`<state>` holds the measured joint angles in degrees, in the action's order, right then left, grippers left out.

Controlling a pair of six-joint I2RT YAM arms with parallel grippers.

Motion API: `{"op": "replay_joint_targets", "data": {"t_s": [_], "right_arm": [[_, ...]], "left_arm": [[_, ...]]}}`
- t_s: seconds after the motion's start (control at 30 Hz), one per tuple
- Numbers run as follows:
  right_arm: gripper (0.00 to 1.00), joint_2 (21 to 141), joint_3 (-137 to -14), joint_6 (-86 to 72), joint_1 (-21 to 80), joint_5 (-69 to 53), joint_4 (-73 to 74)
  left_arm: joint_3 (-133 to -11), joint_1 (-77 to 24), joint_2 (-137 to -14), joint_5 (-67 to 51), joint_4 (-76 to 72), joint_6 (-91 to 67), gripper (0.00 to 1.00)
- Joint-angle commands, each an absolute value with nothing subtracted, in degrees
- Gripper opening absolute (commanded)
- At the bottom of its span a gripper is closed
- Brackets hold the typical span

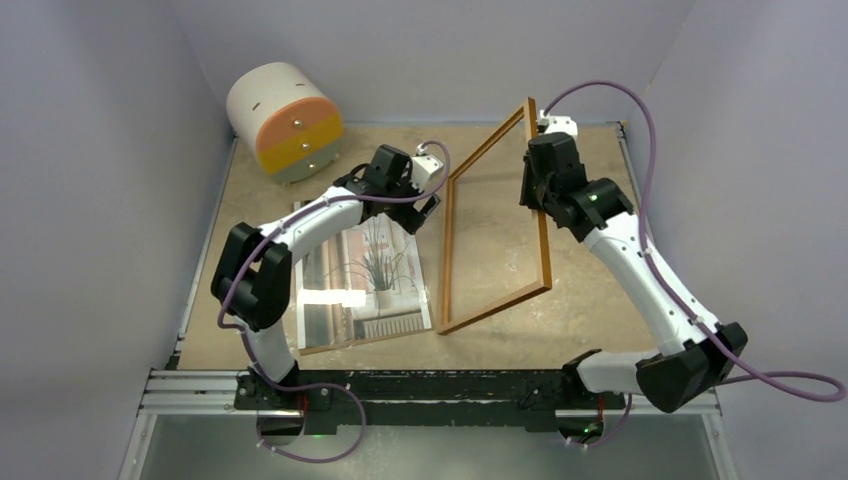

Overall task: Put the photo into the frame
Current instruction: Turn over the photo frame at the center of the board.

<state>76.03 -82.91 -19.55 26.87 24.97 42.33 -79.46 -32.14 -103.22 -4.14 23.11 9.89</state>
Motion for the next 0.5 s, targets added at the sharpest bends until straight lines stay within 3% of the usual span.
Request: {"op": "replay_joint_targets", "data": {"t_s": [0.0, 0.47], "right_arm": [[0.14, 83.65, -72.14, -17.95, 26.92, 24.57, 43.14], [0.1, 89.57, -69.47, -16.84, 24.97, 25.3, 40.07]], "left_arm": [[-78.91, -31.85, -99.7, -2.57, 20.4, 11.2, 1.0], [-76.75, -31.32, -97.57, -0.14, 20.73, 12.82, 1.0]]}}
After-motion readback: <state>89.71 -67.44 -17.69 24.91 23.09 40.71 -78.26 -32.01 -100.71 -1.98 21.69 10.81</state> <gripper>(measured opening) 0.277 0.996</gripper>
